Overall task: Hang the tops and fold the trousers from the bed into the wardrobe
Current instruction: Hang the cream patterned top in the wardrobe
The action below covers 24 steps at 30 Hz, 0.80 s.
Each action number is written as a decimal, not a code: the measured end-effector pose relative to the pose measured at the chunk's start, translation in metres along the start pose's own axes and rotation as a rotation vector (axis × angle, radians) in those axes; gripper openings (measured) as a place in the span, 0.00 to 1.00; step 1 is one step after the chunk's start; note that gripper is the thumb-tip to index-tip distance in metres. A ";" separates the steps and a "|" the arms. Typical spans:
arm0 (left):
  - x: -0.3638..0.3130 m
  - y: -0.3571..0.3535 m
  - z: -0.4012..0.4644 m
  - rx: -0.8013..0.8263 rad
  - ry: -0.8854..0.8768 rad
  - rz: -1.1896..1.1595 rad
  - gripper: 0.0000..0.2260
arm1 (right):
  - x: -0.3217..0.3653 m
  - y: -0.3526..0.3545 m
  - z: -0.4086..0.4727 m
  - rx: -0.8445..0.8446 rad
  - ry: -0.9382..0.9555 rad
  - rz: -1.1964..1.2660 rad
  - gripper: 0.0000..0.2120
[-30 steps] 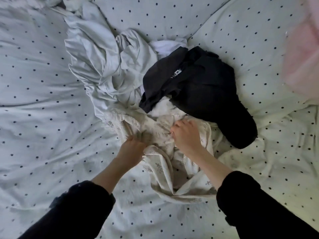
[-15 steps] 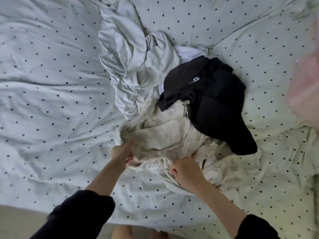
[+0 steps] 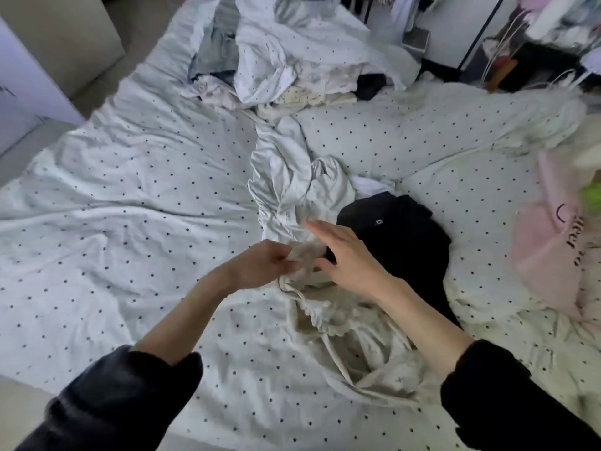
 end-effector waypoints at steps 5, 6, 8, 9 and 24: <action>-0.083 0.063 -0.075 -0.159 -0.199 0.289 0.15 | 0.081 0.069 0.010 -0.233 0.258 -0.111 0.07; -0.091 0.076 -0.093 -0.221 -0.208 0.302 0.14 | 0.097 0.082 0.009 -0.291 0.293 -0.090 0.06; -0.110 0.106 -0.133 -0.349 -0.248 0.294 0.09 | 0.139 0.109 0.010 -0.386 0.346 -0.036 0.06; -0.117 0.119 -0.150 -0.411 -0.273 0.270 0.06 | 0.159 0.122 0.011 -0.426 0.366 -0.013 0.06; -0.081 0.295 -0.455 -1.539 -0.195 0.488 0.07 | 0.534 0.155 0.017 -0.666 0.954 -0.086 0.10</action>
Point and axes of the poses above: each hand's wrist, its own z-axis towards the middle knuckle, its own y-axis out of the back of the hand, x = y × z, the point moved 2 cm from there along z, towards the middle knuckle, and after that the axes turned 1 degree about z, right-handed, at the moved point
